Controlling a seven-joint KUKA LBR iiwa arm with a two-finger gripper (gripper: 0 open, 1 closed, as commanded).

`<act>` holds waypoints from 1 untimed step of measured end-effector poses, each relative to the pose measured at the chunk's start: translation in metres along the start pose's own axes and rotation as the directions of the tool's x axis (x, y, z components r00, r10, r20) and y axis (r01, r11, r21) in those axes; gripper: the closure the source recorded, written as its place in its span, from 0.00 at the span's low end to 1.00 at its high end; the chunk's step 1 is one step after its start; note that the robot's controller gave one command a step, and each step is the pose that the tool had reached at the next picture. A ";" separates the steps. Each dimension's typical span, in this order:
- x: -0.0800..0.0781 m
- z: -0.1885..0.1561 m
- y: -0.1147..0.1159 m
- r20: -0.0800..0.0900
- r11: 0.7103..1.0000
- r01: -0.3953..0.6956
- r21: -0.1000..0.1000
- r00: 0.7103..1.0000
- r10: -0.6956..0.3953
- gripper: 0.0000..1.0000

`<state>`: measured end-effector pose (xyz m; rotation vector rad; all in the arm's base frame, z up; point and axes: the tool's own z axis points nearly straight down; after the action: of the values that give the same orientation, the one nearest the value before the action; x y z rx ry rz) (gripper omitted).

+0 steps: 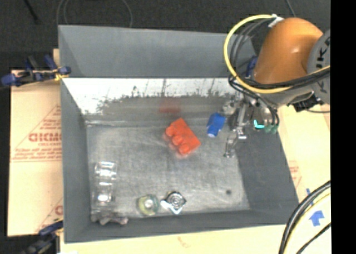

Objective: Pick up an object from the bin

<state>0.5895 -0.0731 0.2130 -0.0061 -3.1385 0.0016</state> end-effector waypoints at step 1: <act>-0.002 -0.004 0.000 0.008 1.000 0.003 0.001 1.000 -0.003 1.00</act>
Offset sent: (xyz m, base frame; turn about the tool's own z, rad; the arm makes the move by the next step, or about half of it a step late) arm 0.0000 0.0000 0.0000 0.0000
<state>0.5911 -0.0730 0.2171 -0.0019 -3.1461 0.0031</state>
